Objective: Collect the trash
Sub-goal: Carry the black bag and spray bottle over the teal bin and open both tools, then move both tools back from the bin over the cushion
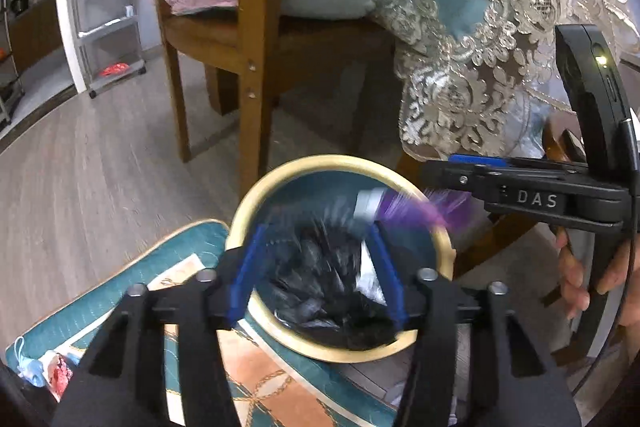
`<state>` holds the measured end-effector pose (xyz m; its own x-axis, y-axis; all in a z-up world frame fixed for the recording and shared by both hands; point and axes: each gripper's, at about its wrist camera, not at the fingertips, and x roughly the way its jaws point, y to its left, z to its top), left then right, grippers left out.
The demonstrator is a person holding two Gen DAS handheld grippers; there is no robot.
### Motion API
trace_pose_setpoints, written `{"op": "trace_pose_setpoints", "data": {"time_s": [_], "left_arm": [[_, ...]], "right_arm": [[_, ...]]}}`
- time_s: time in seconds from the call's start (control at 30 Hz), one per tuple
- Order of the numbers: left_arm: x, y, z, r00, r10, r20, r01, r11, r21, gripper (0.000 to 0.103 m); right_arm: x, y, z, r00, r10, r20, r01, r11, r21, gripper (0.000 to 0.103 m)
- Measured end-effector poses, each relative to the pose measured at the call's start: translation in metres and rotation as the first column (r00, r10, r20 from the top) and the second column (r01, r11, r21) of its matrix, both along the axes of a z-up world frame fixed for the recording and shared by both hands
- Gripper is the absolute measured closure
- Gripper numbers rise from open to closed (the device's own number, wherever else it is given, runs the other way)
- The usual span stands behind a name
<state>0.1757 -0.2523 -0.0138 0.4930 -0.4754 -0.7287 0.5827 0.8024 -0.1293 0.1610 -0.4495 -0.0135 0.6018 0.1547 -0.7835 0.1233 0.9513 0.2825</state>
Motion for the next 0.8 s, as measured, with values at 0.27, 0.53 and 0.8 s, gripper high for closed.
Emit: {"op": "trace_pose_setpoints", "data": {"time_s": [0.27,0.53,0.8], "left_arm": [[-0.018,0.036,0.017,0.998,0.024,0.051,-0.026,0.999,0.038,0.021],[-0.043,0.108,0.058,0.988,0.094,0.124,-0.100,0.994,0.050,0.012],[-0.060,0.204,0.091,0.956,0.221,0.192,-0.238,0.969,0.071,0.009]], "right_arm": [[0.004,0.014,0.008,1.000,0.015,0.022,-0.015,1.000,0.009,0.030],[0.007,0.065,0.027,0.992,0.110,0.066,-0.108,0.994,-0.031,0.020],[0.010,0.125,0.039,0.979,0.186,0.083,-0.180,0.981,-0.073,0.015]]}}
